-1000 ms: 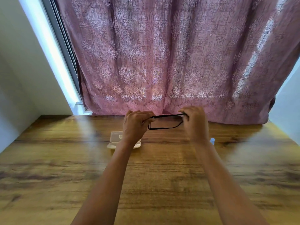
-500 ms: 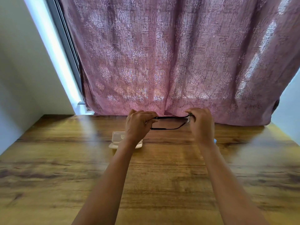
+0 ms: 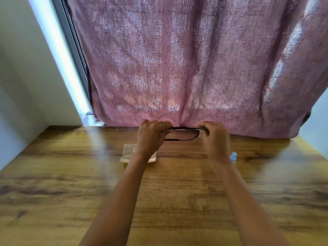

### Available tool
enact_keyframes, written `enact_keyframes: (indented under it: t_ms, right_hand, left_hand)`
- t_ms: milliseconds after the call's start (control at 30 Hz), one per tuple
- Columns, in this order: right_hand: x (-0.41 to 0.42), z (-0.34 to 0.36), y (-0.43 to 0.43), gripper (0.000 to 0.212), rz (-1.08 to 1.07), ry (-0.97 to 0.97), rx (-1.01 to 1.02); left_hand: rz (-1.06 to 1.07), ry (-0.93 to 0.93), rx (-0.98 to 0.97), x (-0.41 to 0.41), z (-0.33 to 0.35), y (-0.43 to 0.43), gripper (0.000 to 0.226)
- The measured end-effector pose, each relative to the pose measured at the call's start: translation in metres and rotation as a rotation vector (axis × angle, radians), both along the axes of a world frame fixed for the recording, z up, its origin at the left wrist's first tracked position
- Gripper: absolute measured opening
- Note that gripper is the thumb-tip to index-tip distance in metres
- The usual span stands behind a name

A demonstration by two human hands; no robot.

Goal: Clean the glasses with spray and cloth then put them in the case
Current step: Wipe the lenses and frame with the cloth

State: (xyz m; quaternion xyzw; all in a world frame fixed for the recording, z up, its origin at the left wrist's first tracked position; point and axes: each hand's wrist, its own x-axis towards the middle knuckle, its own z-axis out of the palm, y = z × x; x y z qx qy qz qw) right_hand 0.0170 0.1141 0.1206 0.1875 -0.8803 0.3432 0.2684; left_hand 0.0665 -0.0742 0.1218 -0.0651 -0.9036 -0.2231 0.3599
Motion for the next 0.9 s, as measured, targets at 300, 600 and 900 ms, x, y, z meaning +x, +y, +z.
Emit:
enact_keyframes:
  t_ms: [300,600,900]
  right_hand:
    - [0.017,-0.01,-0.029,0.032,0.148,0.053,0.057]
    - [-0.002,-0.005,0.009,0.028,0.083,0.028,-0.092]
    - [0.006,-0.021,0.012,0.02,-0.062,-0.01,-0.409]
  left_hand:
    - [0.0,-0.023,-0.021,0.002,-0.003,0.006,0.018]
    - [-0.014,0.0,-0.002,0.005,-0.004,-0.002,0.016]
    - [0.005,-0.023,0.102,0.016,-0.011,-0.014,0.013]
